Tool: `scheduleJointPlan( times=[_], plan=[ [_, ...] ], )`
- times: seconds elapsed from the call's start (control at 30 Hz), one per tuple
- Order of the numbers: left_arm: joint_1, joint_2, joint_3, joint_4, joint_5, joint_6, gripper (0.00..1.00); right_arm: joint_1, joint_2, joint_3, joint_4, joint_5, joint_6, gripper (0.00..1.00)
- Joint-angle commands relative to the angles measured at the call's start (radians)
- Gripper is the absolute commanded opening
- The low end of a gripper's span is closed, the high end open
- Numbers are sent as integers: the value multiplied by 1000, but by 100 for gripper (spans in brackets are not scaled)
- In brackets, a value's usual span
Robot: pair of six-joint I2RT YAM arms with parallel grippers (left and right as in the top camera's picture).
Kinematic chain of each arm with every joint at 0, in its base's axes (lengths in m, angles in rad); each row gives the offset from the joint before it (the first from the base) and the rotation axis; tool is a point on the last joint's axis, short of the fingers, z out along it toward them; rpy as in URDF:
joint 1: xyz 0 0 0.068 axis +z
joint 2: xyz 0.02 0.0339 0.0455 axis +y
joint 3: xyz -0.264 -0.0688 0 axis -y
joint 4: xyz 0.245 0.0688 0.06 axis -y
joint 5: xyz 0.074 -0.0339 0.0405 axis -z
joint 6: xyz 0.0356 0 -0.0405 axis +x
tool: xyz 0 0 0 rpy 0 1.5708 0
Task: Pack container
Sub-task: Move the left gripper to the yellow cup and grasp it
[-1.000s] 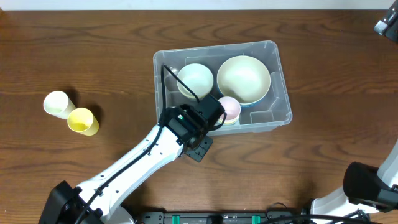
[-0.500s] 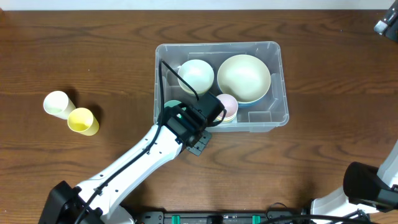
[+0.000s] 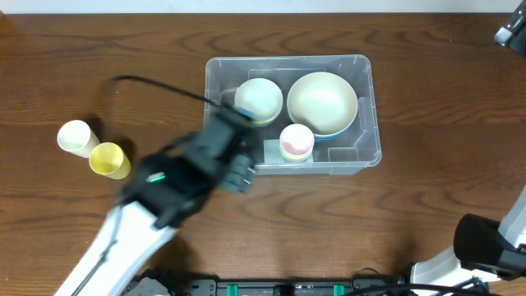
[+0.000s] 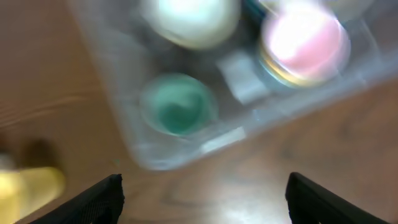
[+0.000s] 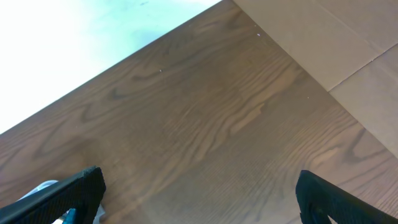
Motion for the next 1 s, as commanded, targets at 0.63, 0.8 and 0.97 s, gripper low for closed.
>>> scheduleJointPlan(
  times=[0.63,0.8,0.97],
  plan=[
    [932,485,2,160,42,-158,91,-6,-2,-1,0,11,18,99],
    [932,638,2,189,106,-158,91,-6,-2,-1,0,11,18,99],
    [931,702,2,209,126,-155,91,-6,-2,-1,0,11,18,99]
  ],
)
